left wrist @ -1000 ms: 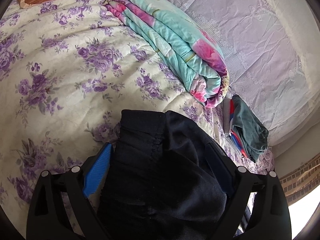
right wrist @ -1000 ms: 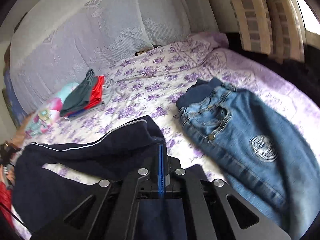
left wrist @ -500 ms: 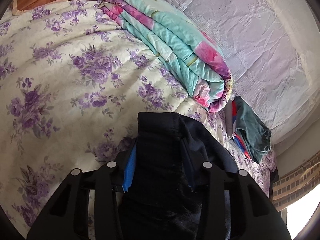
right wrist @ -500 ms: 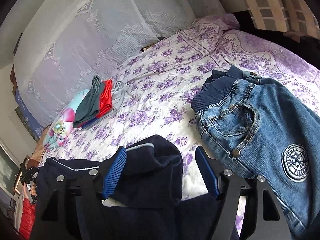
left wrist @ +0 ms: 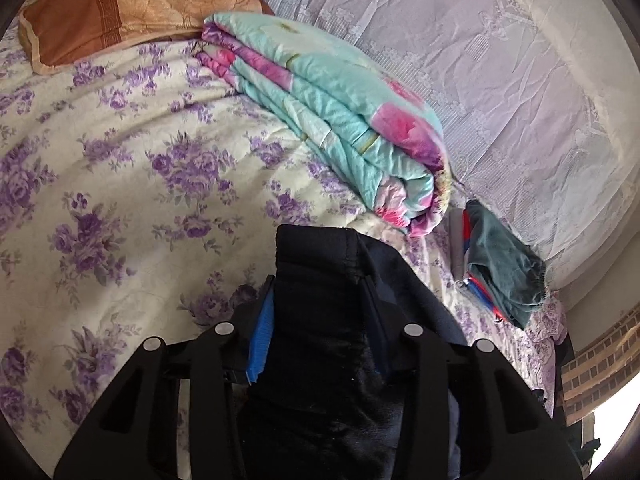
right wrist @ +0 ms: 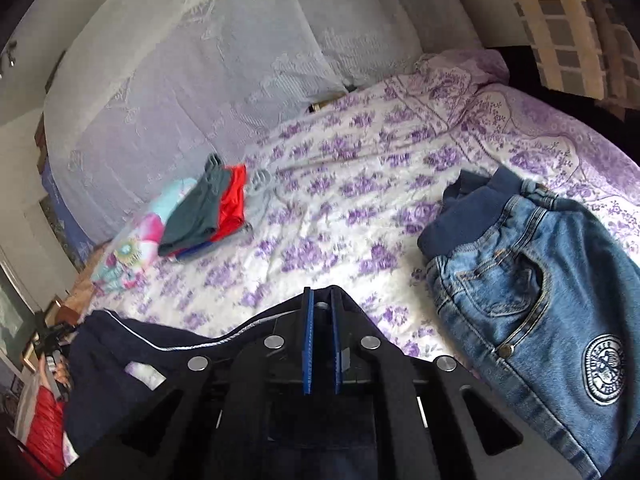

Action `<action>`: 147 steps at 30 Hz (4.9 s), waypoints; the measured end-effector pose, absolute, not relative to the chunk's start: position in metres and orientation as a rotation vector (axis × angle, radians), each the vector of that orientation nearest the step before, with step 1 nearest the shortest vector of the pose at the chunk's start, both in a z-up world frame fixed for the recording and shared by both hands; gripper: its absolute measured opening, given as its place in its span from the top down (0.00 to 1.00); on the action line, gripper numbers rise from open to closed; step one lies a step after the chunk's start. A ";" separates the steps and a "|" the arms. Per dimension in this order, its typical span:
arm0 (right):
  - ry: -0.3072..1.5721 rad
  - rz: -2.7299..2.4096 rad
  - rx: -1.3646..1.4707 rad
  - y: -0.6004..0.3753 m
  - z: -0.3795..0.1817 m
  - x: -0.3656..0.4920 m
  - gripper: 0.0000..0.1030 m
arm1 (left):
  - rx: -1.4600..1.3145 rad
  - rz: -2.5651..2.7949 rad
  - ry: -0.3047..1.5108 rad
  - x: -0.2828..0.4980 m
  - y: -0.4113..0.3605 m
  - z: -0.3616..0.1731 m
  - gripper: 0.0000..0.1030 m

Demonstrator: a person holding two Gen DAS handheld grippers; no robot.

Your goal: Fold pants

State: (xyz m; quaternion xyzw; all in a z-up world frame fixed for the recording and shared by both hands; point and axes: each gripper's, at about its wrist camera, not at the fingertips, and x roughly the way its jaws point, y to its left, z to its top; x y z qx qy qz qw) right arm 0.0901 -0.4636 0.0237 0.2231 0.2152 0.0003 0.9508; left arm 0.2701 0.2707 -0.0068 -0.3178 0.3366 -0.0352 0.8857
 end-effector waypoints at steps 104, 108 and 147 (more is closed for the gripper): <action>0.682 -0.168 0.591 -0.455 -0.026 -0.063 0.30 | -0.861 -0.153 0.884 0.111 0.280 -0.034 0.85; 0.747 -0.138 0.655 -0.449 -0.047 -0.078 0.30 | -0.855 -0.126 0.872 0.087 0.291 -0.028 0.85; 0.517 -0.019 0.213 -0.355 0.043 -0.013 0.61 | -0.657 -0.035 0.777 0.024 0.297 0.022 0.64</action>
